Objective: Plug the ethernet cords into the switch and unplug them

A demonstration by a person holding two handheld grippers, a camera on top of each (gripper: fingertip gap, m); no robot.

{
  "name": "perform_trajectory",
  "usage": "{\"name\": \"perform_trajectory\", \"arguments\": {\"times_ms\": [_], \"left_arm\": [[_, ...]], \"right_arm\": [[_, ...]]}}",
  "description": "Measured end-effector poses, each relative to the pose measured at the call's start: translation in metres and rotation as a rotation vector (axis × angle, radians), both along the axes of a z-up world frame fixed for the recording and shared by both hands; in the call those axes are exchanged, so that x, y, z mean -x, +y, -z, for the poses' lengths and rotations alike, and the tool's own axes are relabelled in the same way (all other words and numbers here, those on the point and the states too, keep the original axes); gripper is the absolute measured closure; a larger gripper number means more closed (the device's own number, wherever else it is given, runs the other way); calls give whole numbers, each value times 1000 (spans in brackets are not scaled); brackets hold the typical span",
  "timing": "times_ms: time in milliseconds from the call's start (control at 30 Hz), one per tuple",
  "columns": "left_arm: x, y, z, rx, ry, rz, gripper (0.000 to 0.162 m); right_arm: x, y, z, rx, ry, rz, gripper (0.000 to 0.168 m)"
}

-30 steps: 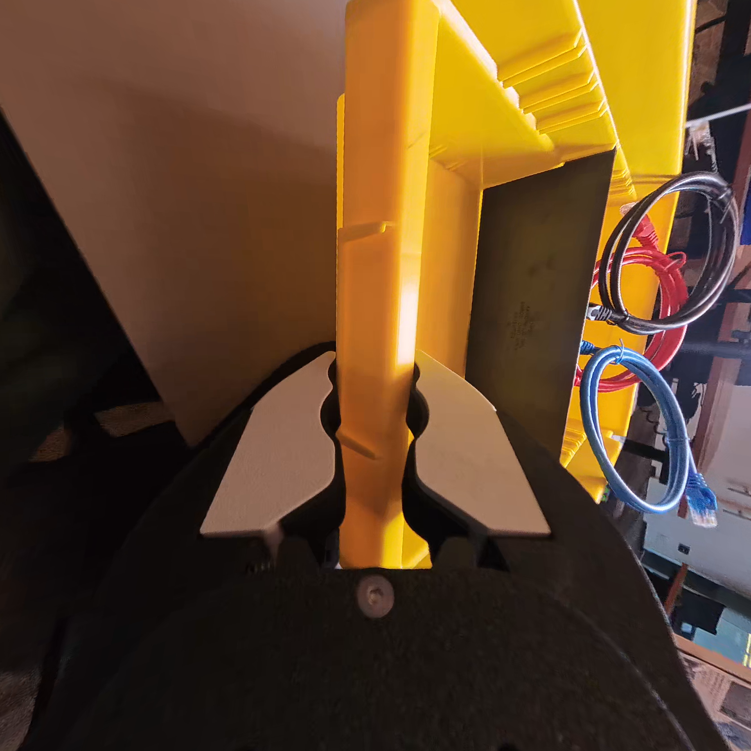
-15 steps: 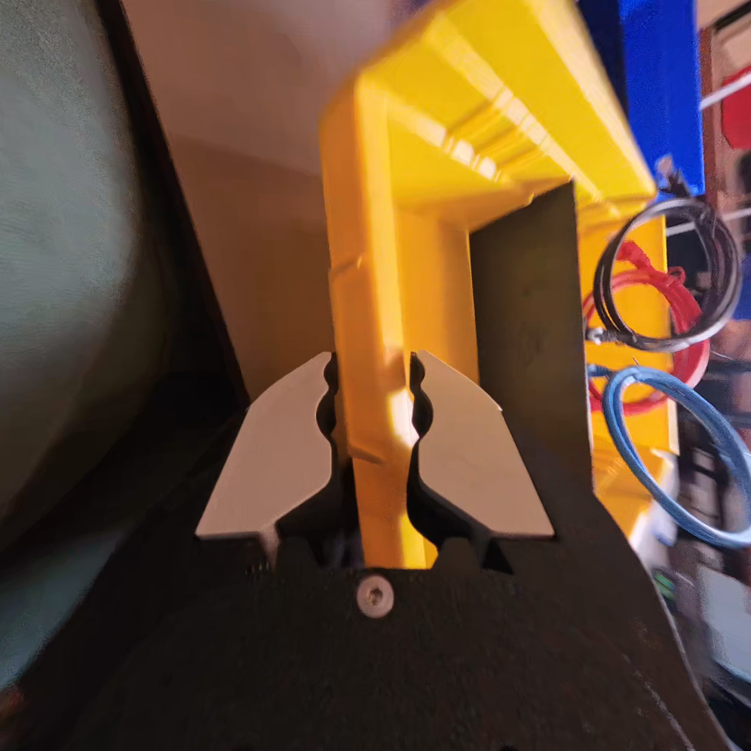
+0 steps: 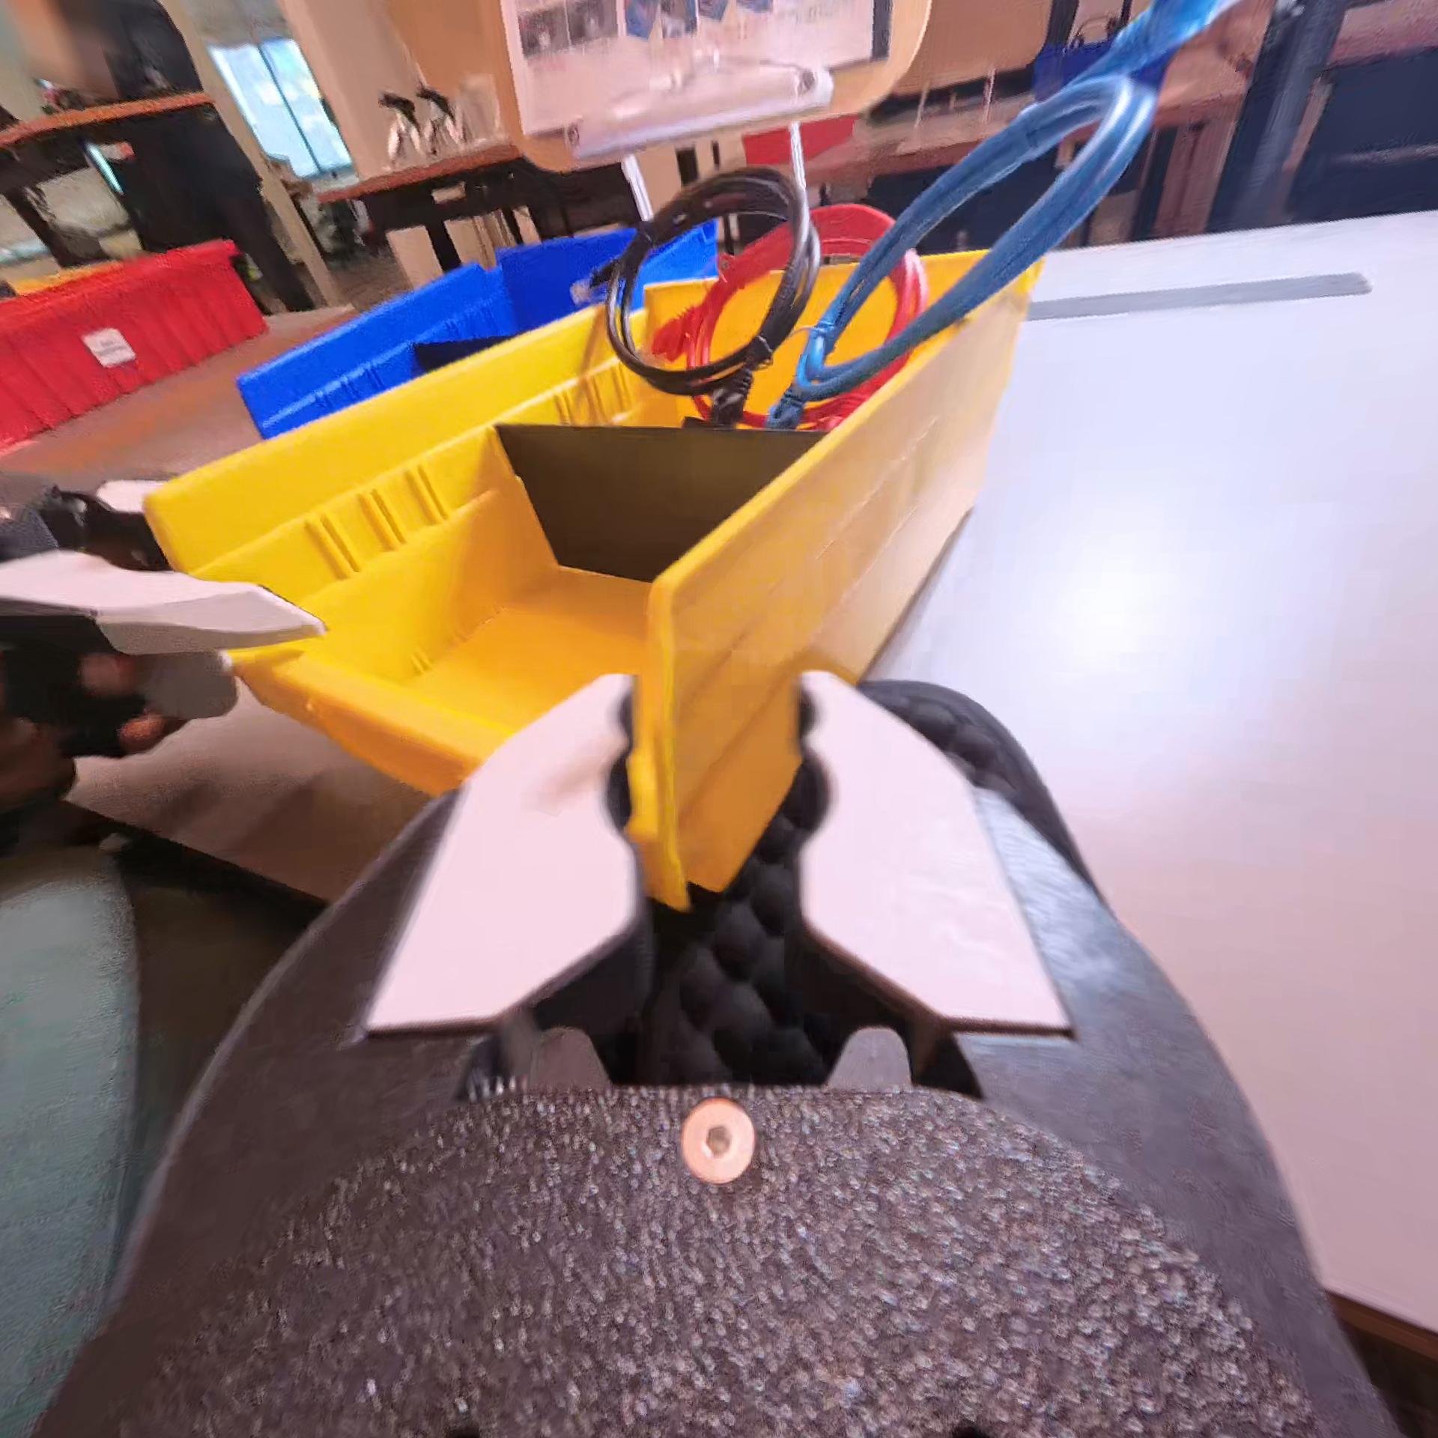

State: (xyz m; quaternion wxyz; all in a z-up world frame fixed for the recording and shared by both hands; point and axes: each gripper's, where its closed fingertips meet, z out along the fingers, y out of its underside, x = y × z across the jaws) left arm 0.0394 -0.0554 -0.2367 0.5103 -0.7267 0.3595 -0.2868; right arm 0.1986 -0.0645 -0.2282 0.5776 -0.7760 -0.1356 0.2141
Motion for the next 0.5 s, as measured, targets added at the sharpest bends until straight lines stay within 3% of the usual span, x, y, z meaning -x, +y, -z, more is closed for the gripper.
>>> {"name": "perform_trajectory", "arguments": {"times_ms": [67,133,367,500], "left_arm": [[3,7,3,-96,109,-58,120],[1,7,-6,-167,142,-64,127],[1,4,-61,-402,170,-133,140],[39,-2,-119,-525,154,-243,140]], "right_arm": [[-3,10,-1,-39,-53,87,146],[-13,11,-12,-154,-203,168,157],[-17,1,-65,-350,-257,218,160],[19,5,-125,-507,-203,153,160]]}}
